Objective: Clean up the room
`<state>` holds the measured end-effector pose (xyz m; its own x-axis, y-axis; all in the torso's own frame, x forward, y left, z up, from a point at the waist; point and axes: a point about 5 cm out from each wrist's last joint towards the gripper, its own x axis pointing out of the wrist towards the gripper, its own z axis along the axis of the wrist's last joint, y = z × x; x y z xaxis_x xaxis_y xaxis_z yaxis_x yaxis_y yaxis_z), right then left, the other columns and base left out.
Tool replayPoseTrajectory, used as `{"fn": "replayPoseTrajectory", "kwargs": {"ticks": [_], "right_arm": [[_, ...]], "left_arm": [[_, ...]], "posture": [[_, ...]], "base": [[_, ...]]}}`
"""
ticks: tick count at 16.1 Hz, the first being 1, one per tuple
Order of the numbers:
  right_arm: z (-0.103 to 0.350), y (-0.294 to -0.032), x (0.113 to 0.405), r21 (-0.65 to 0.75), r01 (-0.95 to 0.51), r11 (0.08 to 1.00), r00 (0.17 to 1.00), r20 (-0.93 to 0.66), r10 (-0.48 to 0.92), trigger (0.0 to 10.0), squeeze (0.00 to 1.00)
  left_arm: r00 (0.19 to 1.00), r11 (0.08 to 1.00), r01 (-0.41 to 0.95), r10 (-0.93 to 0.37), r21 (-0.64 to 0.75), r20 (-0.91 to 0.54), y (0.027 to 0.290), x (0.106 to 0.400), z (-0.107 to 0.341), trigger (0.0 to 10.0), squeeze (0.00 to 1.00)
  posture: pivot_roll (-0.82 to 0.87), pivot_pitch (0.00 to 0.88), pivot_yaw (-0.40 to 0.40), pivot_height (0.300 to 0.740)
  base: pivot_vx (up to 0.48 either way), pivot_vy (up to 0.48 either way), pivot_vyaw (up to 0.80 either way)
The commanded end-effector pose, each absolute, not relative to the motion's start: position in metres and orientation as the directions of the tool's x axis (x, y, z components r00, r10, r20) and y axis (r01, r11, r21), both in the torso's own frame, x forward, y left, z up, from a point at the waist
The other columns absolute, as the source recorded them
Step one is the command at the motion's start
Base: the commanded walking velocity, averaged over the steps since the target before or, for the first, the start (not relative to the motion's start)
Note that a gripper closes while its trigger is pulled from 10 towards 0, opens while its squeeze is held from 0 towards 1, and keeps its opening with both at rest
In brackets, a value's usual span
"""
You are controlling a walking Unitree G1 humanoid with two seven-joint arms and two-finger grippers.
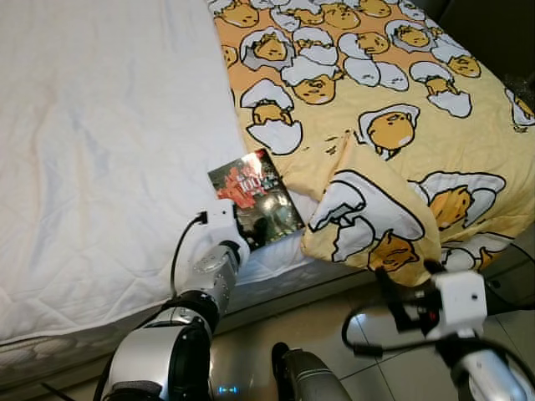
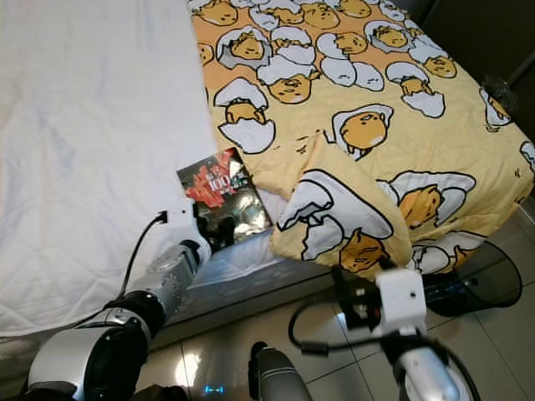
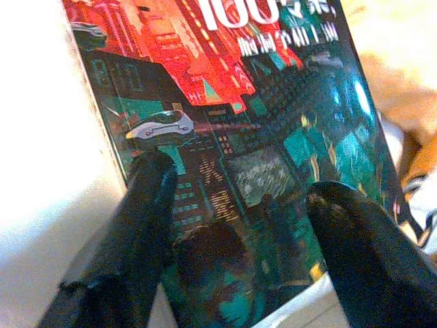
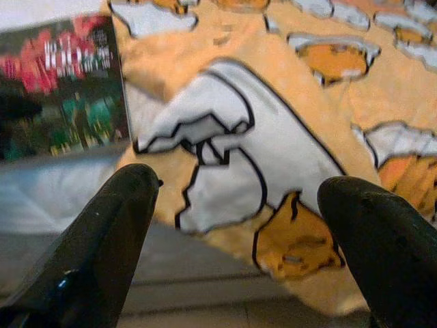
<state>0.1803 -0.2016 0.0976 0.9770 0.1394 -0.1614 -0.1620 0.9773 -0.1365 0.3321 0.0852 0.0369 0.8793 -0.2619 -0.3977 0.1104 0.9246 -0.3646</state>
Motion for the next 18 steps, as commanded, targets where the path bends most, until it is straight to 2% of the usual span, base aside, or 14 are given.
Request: {"fn": "replayPoseTrajectory", "kwargs": {"ticks": [1,7,9,11,13,16,17,18], "right_arm": [[0.099,-0.208,0.184,-0.138,-0.134,0.981,0.983,-0.145,0.114,10.0,0.0],[0.094,-0.203,0.195,-0.117,-0.12,0.986,0.986,-0.129,0.105,10.0,0.0],[0.096,-0.202,0.21,-0.113,-0.097,0.989,0.993,-0.082,0.088,10.0,0.0],[0.096,-0.202,0.214,-0.108,-0.083,0.991,0.995,-0.07,0.076,10.0,0.0],[0.098,-0.202,0.223,-0.112,-0.077,0.991,0.996,-0.048,0.072,10.0,0.0],[0.102,-0.206,0.234,-0.12,-0.062,0.991,0.998,-0.011,0.061,10.0,0.0],[0.103,-0.204,0.24,-0.12,-0.057,0.991,0.998,0.003,0.058,10.0,0.0],[0.104,-0.202,0.244,-0.122,-0.052,0.991,0.998,0.016,0.054,10.0,0.0]], "left_arm": [[0.833,0.923,0.145,-0.308,-0.355,-0.459,0.074,0.321,0.024,0.0,0.0],[0.801,0.902,0.237,-0.392,-0.361,-0.453,0.064,0.32,0.027,0.0,0.0],[0.814,0.883,0.249,-0.413,-0.397,-0.408,0.063,0.327,0.036,0.0,0.0],[0.821,0.877,0.249,-0.416,-0.41,-0.391,0.063,0.33,0.04,0.0,0.0],[0.849,0.811,0.208,-0.428,-0.547,-0.311,0.054,0.342,0.059,0.0,0.0],[0.867,0.743,0.21,-0.441,-0.635,-0.23,0.044,0.353,0.08,0.0,0.0],[0.863,0.782,0.265,-0.453,-0.564,-0.223,0.042,0.355,0.084,0.0,0.0],[0.861,0.87,0.349,-0.444,-0.349,-0.247,0.043,0.356,0.086,0.0,0.0]], "posture": [[-0.35,0.127,-0.096,0.736],[-0.31,0.115,-0.08,0.736],[-0.29,0.054,-0.033,0.736],[-0.29,0.054,-0.033,0.736],[-0.3,0.004,-0.019,0.736],[-0.3,0.0,-0.012,0.736],[-0.29,0.0,-0.002,0.736],[-0.28,0.0,0.012,0.736]], "base": [[0.0,0.0,0.0],[0.0,0.0,0.0],[0.0,0.0,0.0],[0.0,0.0,0.0],[0.0,0.0,0.0],[0.0,0.0,0.0],[0.0,0.0,0.0],[0.0,0.0,0.0]]}}
